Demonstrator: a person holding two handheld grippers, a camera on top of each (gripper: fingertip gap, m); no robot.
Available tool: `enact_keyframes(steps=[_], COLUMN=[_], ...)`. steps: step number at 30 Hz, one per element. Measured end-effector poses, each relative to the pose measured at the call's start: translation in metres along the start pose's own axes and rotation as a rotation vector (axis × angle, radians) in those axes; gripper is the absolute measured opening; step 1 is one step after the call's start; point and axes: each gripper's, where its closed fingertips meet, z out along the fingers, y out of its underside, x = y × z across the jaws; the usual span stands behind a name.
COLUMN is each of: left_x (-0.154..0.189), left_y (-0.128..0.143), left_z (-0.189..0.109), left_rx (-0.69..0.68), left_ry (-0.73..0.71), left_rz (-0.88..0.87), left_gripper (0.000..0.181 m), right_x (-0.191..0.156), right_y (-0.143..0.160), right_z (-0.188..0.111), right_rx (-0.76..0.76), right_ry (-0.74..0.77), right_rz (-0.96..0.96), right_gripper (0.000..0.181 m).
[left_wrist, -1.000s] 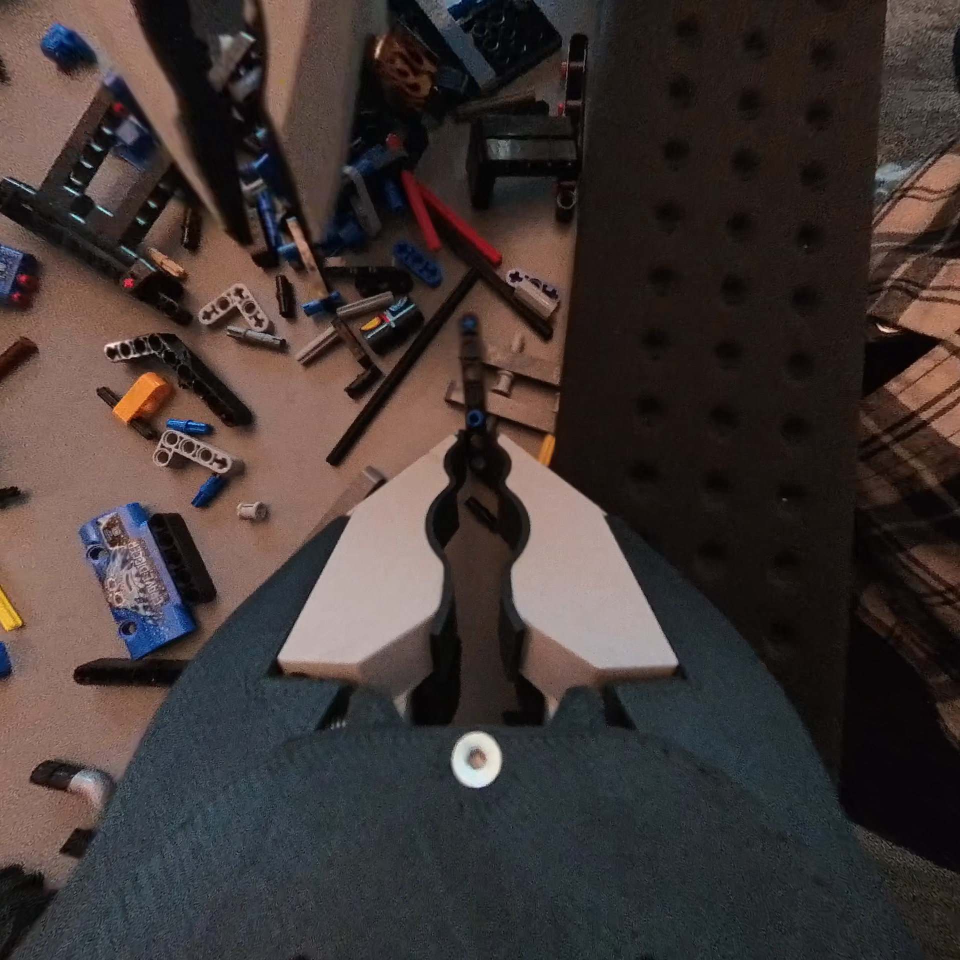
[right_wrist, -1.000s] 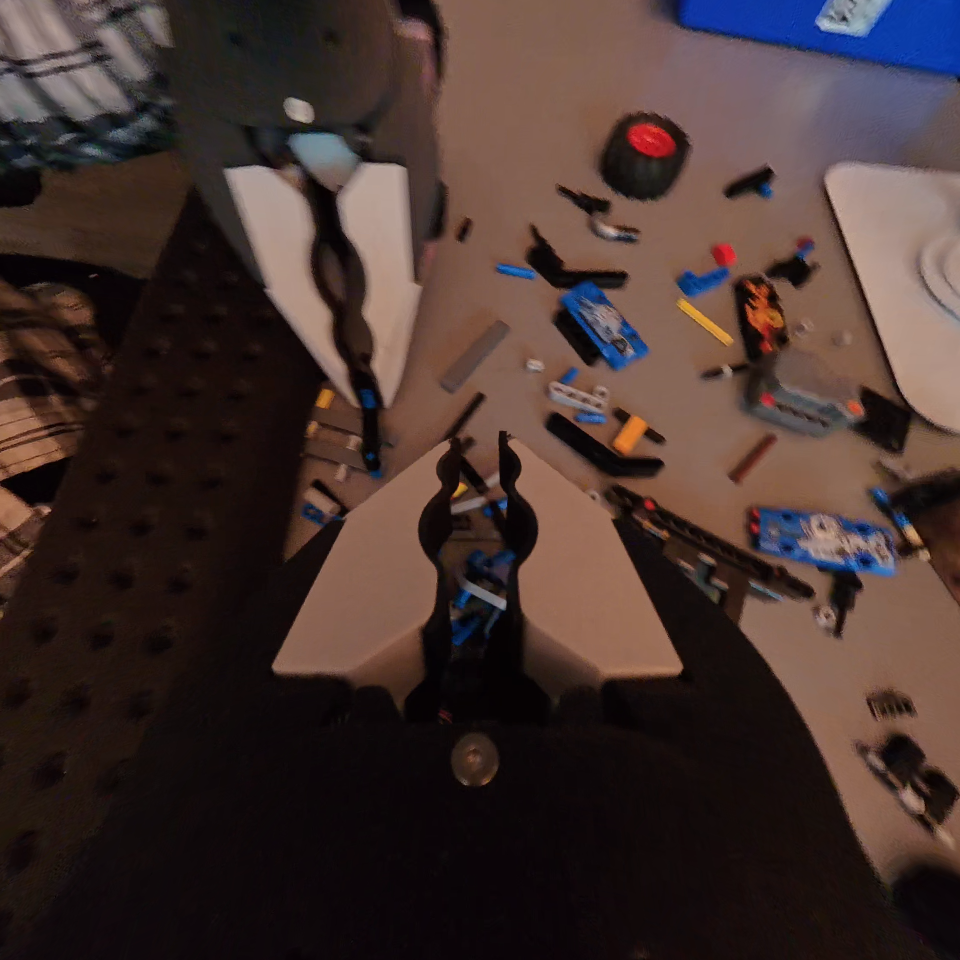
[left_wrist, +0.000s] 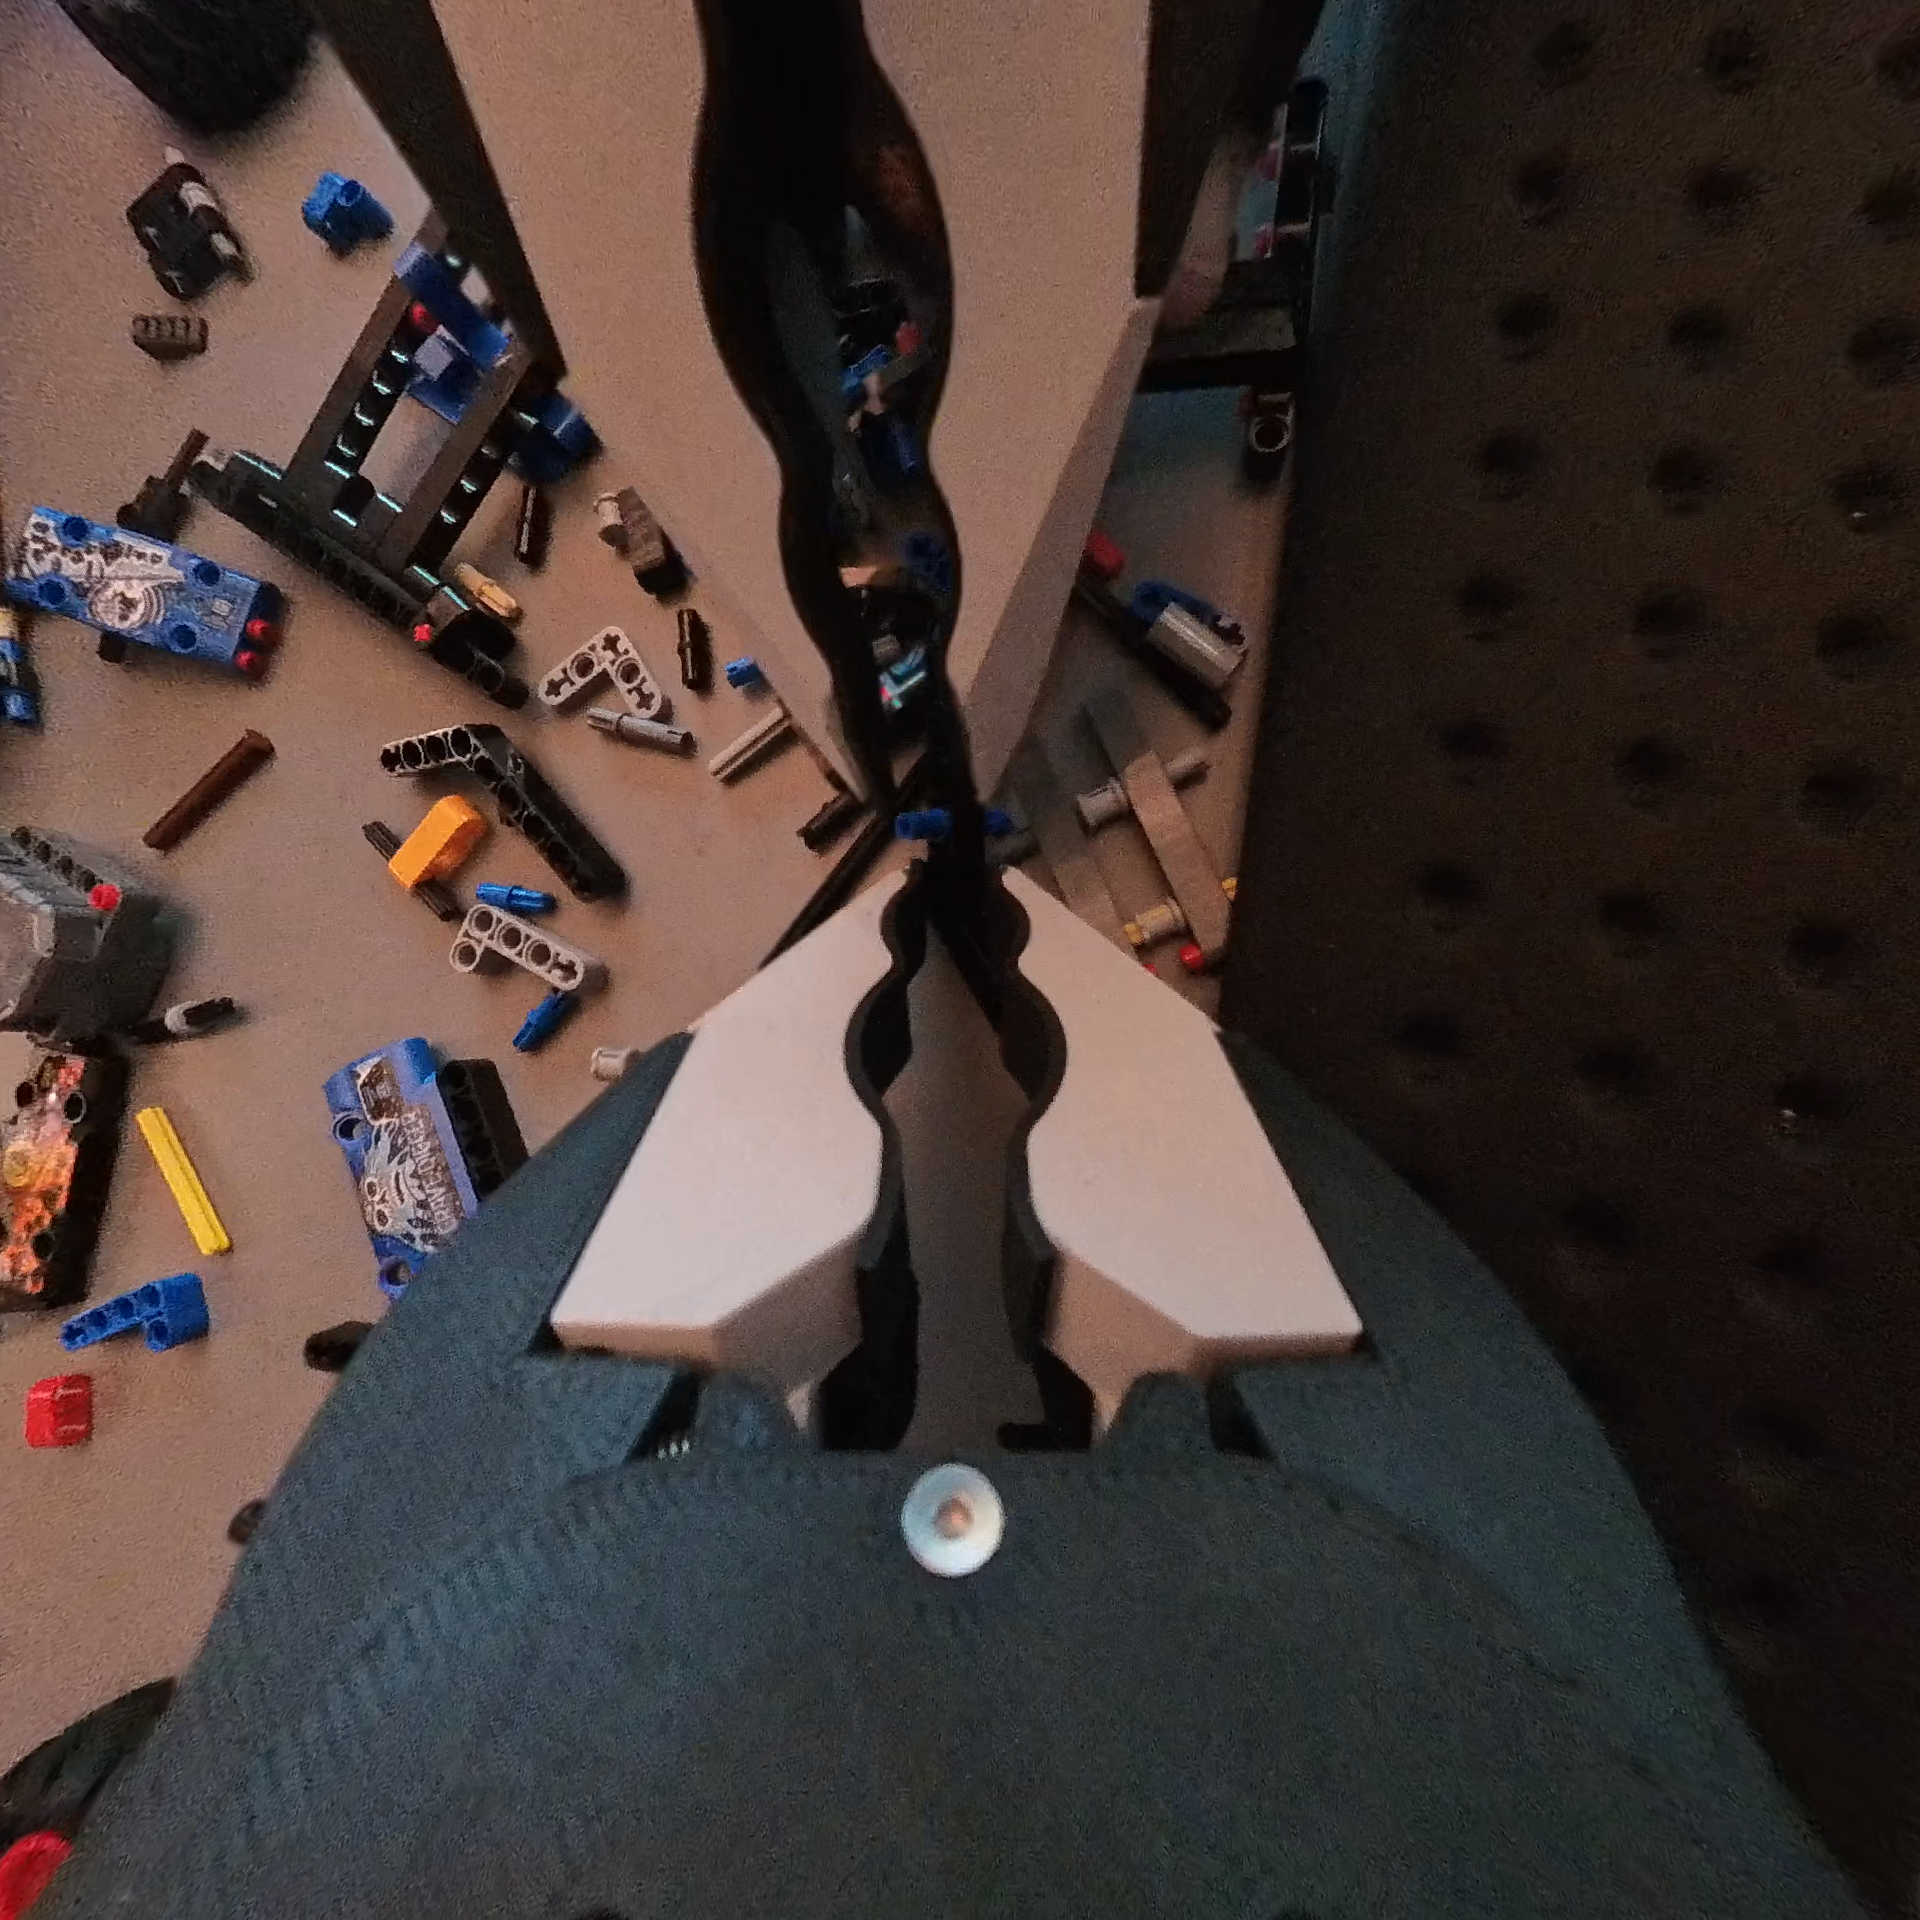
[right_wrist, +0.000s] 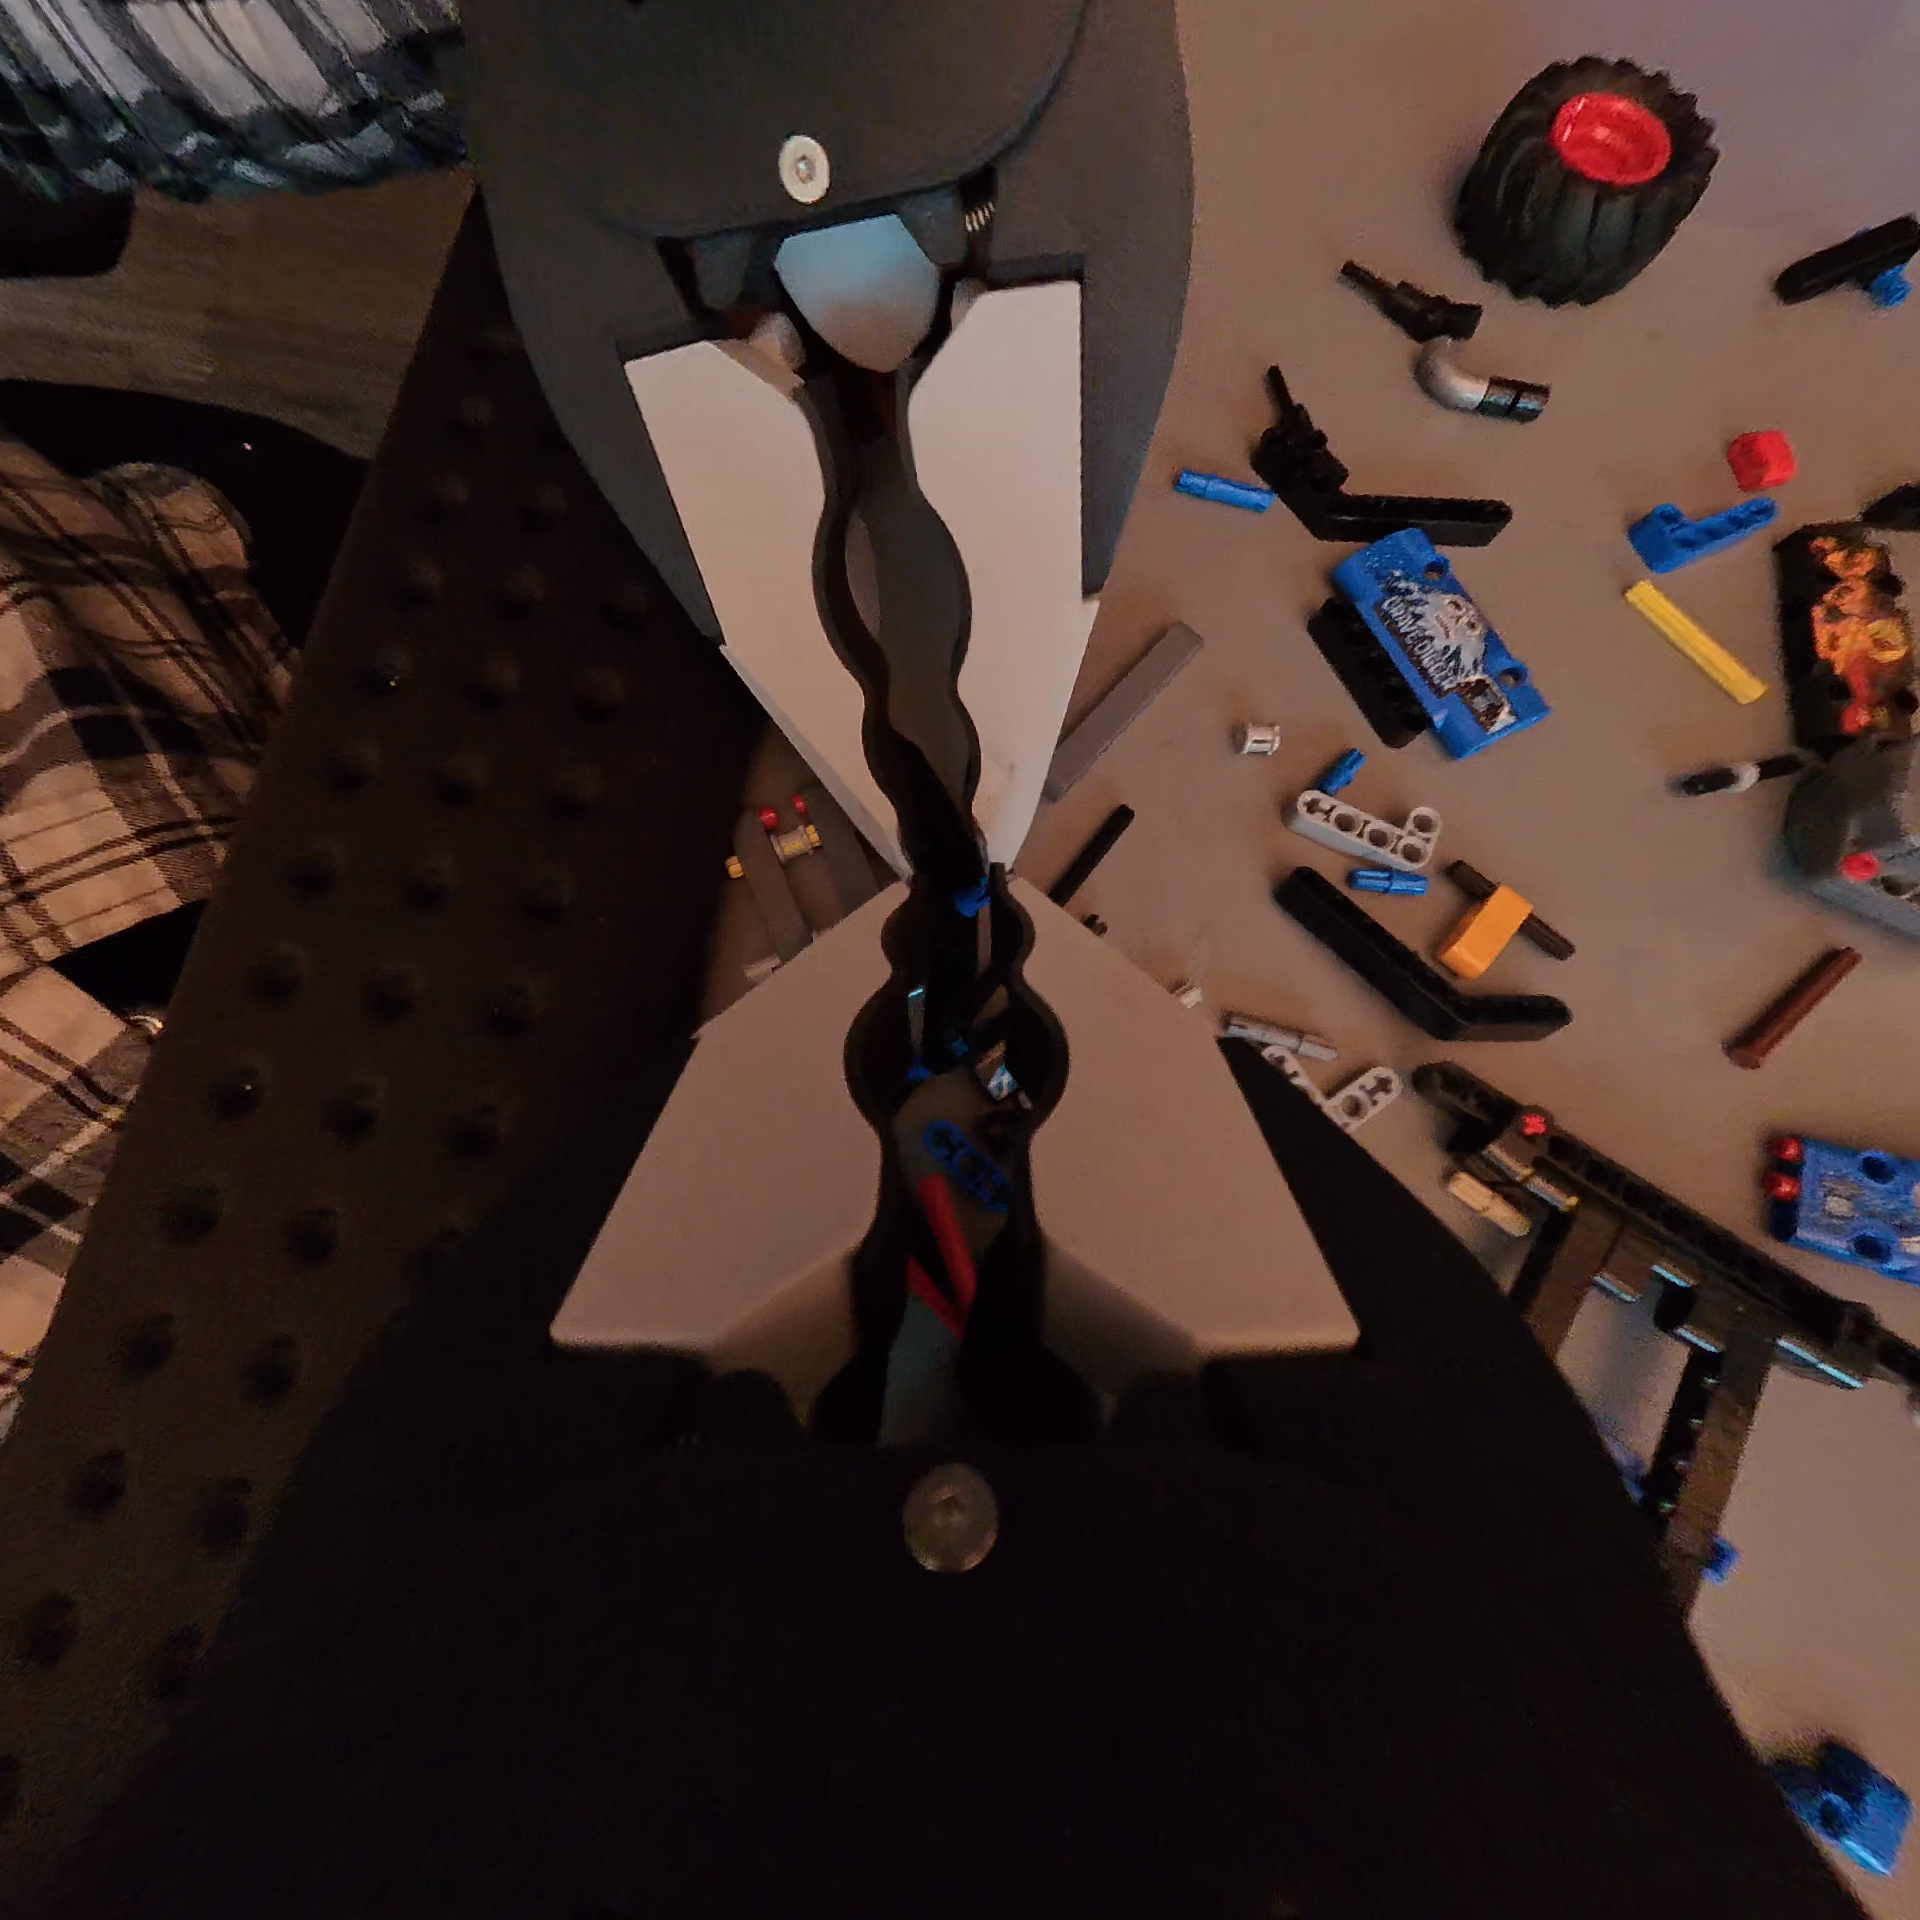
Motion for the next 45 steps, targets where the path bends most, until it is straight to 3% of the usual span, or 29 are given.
enact_keyframes(steps=[3,9,15,25,38,44,45], left_x=[-0.001,-0.008,-0.015,-0.034,-0.046,-0.047,-0.025], left_y=[-0.003,-0.005,-0.011,-0.017,-0.039,-0.042,-0.037], left_z=[0.002,0.003,-0.001,-0.017,-0.043,-0.042,-0.026], left_rx=[-0.008,-0.040,-0.035,-0.043,0.115,0.157,0.125], left_ry=[-0.043,-0.172,-0.277,-0.441,-0.516,-0.499,-0.358], left_rz=[0.055,0.189,0.281,0.370,0.307,0.290,0.335], left_gripper=[0.008,0.008,0.007,0.008,0.007,0.007,0.007], right_x=[0.001,0.003,0.007,0.021,0.027,0.032,0.033], right_y=[0.012,0.010,0.005,-0.018,-0.050,-0.057,-0.065], right_z=[0.007,0.006,0.000,-0.010,-0.035,-0.040,-0.047], right_rx=[-0.073,-0.056,-0.007,0.113,0.372,0.435,0.503], right_ry=[-0.011,-0.031,-0.044,0.083,0.062,0.058,0.051], right_rz=[0.048,0.113,0.160,0.093,0.160,0.198,0.215], right_gripper=[0.010,0.006,0.001,0.000,0.000,0.000,0.000])
